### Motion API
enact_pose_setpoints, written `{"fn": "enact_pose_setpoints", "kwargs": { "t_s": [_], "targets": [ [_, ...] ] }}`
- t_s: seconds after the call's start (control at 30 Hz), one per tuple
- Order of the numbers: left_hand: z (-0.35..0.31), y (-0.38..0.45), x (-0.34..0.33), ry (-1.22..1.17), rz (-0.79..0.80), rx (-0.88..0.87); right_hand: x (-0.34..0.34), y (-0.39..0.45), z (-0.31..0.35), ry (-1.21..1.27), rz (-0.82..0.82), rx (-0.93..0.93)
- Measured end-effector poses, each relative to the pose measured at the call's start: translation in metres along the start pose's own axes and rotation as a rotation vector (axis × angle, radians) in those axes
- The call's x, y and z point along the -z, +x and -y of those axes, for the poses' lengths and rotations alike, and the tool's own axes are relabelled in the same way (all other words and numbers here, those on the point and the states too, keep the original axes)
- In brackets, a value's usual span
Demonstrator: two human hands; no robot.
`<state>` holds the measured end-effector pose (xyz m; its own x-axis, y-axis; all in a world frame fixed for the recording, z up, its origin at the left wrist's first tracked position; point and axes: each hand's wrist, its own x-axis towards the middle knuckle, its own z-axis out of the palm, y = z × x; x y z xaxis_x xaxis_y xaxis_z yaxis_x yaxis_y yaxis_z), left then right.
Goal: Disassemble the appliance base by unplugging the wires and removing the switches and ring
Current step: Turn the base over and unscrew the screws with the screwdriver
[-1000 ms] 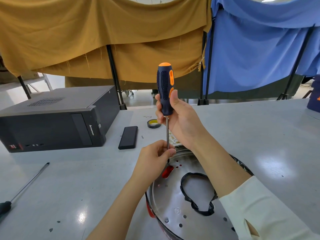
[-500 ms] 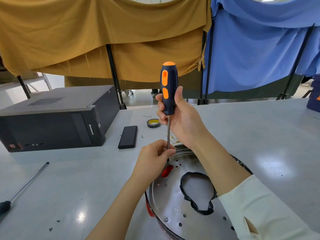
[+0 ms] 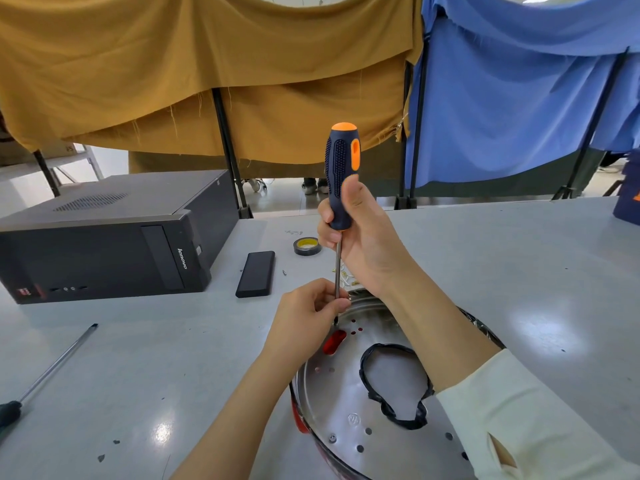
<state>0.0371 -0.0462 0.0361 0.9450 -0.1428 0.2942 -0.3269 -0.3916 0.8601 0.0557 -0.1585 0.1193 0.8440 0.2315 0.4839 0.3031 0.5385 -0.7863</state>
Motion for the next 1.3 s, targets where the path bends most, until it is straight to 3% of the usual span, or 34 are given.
{"fn": "enact_pose_setpoints", "kwargs": {
  "t_s": [0.97, 1.3],
  "targets": [
    [0.0018, -0.0008, 0.0000, -0.015, 0.016, -0.025, 0.0016, 0.0000, -0.0008, 0.006, -0.001, -0.017],
    [0.0072, 0.0014, 0.0025, 0.170, 0.041, -0.045, 0.0009, 0.0022, -0.0003, 0.030, -0.017, -0.048]
  ]
}}
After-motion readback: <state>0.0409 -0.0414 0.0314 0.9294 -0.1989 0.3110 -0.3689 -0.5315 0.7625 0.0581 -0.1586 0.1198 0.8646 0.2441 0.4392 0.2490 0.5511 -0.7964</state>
